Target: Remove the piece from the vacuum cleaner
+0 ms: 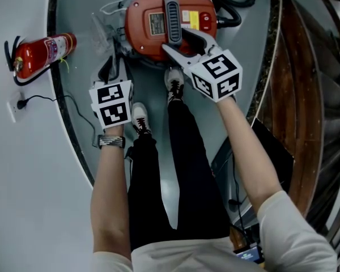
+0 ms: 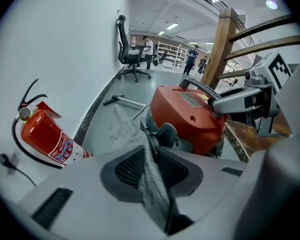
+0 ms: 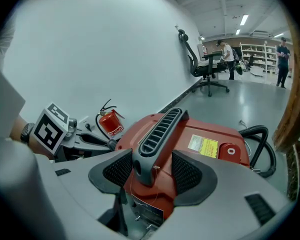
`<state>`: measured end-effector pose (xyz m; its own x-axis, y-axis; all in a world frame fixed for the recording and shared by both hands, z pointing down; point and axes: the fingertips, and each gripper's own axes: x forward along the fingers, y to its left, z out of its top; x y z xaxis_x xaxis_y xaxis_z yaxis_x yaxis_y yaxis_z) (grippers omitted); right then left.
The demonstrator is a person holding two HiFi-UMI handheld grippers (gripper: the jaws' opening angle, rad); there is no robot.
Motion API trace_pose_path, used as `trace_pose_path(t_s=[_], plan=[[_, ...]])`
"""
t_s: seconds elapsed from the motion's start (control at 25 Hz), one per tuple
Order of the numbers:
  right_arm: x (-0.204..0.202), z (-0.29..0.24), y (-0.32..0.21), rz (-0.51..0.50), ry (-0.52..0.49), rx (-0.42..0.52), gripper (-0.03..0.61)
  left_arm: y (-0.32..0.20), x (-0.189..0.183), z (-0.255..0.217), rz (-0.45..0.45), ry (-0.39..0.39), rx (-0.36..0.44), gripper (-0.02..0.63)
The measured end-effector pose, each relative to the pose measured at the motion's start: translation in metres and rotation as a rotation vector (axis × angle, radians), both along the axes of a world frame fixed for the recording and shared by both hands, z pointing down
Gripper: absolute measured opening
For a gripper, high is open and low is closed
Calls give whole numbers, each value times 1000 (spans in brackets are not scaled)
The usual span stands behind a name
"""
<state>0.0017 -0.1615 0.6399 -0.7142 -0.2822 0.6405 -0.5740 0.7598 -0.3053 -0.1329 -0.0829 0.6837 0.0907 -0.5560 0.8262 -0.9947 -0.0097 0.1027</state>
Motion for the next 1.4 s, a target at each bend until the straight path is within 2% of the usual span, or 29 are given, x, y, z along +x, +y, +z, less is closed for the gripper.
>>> trace_pose_path(t_s=[0.16, 0.28, 0.36, 0.64, 1.04, 1.4], plan=[[0, -1, 0, 22, -8, 40, 242, 4, -9, 0, -18, -82, -8, 43], [0, -1, 0, 30, -13, 67, 241, 5, -11, 3, 5, -151, -19, 39], [0, 0, 0, 26, -13, 66, 241, 5, -9, 6, 13, -169, -9, 38], [1, 0, 1, -12, -20, 11, 242, 8, -21, 1, -6, -172, -18, 37], [1, 0, 0, -33, -32, -4, 242, 12, -27, 2, -67, -168, -11, 37], [1, -1, 0, -33, -41, 0, 242, 13, -31, 2, -84, -157, -9, 38]])
